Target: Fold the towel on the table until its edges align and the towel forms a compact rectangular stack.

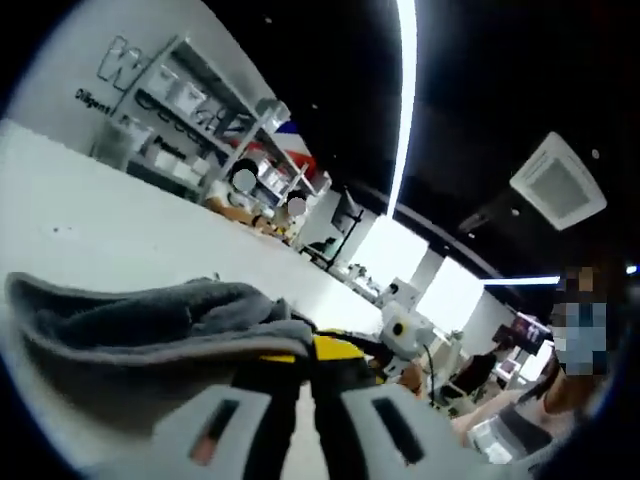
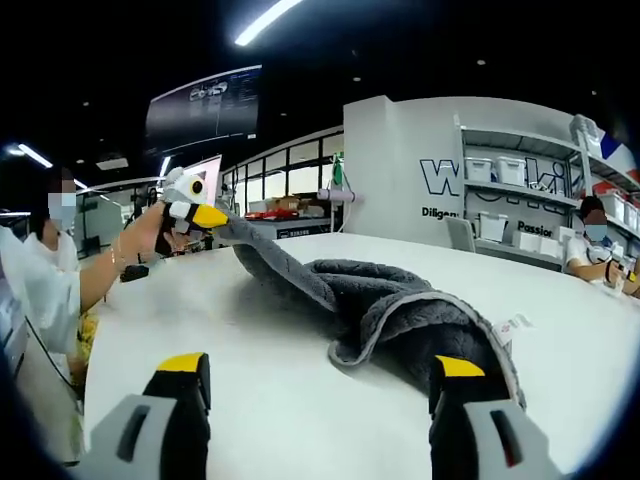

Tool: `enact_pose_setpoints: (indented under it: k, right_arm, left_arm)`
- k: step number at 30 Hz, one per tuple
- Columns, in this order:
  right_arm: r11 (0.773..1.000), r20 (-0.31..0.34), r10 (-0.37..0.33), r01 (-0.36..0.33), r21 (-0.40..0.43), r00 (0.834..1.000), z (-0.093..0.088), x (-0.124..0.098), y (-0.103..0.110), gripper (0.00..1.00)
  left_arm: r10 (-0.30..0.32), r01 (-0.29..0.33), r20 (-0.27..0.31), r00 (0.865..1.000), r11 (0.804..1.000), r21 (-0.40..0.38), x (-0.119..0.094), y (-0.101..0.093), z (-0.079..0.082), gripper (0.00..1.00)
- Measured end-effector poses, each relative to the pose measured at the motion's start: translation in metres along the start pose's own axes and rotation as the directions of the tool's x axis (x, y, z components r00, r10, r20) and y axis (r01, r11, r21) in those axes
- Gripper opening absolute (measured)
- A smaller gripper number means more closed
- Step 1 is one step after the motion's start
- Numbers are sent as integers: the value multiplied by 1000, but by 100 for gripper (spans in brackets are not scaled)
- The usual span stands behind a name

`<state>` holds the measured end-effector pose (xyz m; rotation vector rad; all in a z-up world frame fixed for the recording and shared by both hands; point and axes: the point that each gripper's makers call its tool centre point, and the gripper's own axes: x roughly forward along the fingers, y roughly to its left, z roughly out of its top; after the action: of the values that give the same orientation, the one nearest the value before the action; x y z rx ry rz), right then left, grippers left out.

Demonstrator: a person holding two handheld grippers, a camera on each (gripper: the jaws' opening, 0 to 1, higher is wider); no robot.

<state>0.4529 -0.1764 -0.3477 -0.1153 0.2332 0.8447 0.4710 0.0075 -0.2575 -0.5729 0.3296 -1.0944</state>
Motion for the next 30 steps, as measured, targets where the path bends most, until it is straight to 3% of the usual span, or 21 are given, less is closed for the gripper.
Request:
enact_pose_setpoints:
  k: [3, 6, 12, 16, 17, 24, 30]
  right_arm:
    - [1000, -1, 1, -1, -1, 1000, 0, 0, 0, 95]
    - [1000, 3, -1, 1, 1, 1000, 0, -1, 0, 95]
    - [1000, 3, 1, -1, -2, 1000, 0, -1, 0, 94]
    - [1000, 2, 2, -2, -2, 1000, 0, -1, 1, 94]
    - [1000, 2, 3, -3, -4, 1000, 0, -1, 0, 94]
    - [1000, 2, 0, 0, -2, 1000, 0, -1, 0, 94]
    - [1000, 2, -2, 2, -3, 1000, 0, -1, -1, 94]
  left_arm:
    - [-3, 5, 63, 998, 1000, -29, -4, 1, 19, 4]
    - [-41, 54, 146, 988, 995, -82, -12, -3, 43, 4]
    - [-8, 14, 177, 984, 999, -31, -28, -4, 65, 4]
    - [-5, 10, 183, 983, 1000, -25, -31, -5, 68, 4]
    - [6, -6, 208, 978, 1000, 0, -42, -8, 80, 4]
    - [73, -88, 266, 961, 995, 42, -73, 0, 102, 4]
    - [174, -213, 306, 936, 972, 101, -106, 13, 117, 4]
